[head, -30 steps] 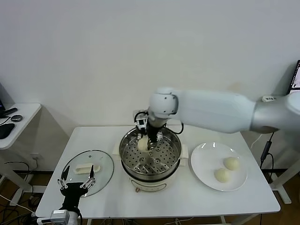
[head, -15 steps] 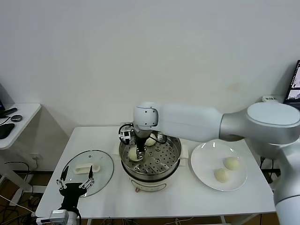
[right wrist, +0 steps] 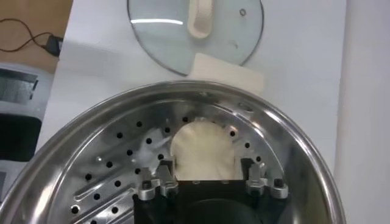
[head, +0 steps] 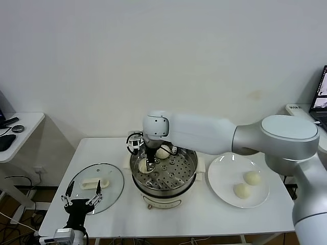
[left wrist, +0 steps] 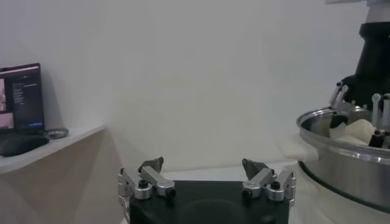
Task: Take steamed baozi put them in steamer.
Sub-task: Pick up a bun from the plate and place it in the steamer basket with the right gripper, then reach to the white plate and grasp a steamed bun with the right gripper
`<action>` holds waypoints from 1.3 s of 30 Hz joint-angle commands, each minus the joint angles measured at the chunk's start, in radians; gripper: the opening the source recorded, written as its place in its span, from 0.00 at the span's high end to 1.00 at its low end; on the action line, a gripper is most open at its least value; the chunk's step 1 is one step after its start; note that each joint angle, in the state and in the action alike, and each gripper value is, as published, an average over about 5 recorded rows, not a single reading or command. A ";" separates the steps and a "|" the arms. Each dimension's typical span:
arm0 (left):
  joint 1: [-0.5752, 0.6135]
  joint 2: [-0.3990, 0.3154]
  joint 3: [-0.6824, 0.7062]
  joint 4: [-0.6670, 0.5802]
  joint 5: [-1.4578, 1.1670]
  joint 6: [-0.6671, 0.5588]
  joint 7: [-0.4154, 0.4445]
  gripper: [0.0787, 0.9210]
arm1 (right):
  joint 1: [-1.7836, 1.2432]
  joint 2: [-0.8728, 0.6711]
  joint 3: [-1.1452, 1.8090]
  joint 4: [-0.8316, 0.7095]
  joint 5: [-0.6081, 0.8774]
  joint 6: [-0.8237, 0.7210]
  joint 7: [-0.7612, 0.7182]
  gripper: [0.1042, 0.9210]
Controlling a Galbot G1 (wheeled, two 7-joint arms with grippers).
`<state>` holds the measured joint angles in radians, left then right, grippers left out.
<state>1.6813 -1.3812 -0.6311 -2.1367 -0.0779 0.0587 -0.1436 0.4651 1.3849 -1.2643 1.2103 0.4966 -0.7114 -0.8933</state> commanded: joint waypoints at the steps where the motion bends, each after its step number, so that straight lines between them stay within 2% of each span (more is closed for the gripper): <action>1: 0.000 0.001 0.003 -0.005 0.004 0.003 0.001 0.12 | 0.053 -0.066 0.016 0.056 -0.007 0.008 -0.039 0.19; 3: 0.000 0.002 0.004 -0.006 0.004 0.003 0.001 0.12 | 0.079 -0.115 0.020 0.104 -0.014 0.020 -0.066 0.14; 7: 0.002 0.006 0.005 -0.006 0.004 0.003 0.002 0.12 | 0.150 -0.266 0.032 0.241 -0.053 0.076 -0.167 0.12; 12: 0.000 0.010 0.011 -0.001 0.006 0.003 0.003 0.12 | 0.246 -0.528 0.009 0.408 -0.158 0.249 -0.347 0.12; 16: -0.003 0.012 0.018 0.006 0.010 0.002 0.004 0.12 | 0.248 -0.735 0.007 0.472 -0.267 0.377 -0.436 0.12; 21: -0.001 0.013 0.025 0.013 0.019 0.002 0.005 0.12 | 0.126 -0.934 0.047 0.488 -0.425 0.456 -0.445 0.12; 25: 0.002 0.012 0.029 0.017 0.027 0.002 0.006 0.12 | -0.058 -1.009 0.149 0.452 -0.559 0.550 -0.415 0.12; 28: 0.004 0.011 0.030 0.018 0.033 0.002 0.006 0.12 | -0.204 -1.029 0.252 0.405 -0.608 0.608 -0.399 0.12; 34: 0.012 0.008 0.023 0.009 0.043 0.004 0.007 0.12 | -0.527 -1.024 0.486 0.325 -0.676 0.638 -0.362 0.12; 39: 0.018 0.005 0.014 0.003 0.045 0.006 0.007 0.12 | -0.640 -0.987 0.586 0.280 -0.720 0.638 -0.327 0.12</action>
<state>1.6952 -1.3746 -0.6131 -2.1288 -0.0349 0.0634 -0.1366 0.1596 0.4713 -0.9207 1.5473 -0.0788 -0.1595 -1.2414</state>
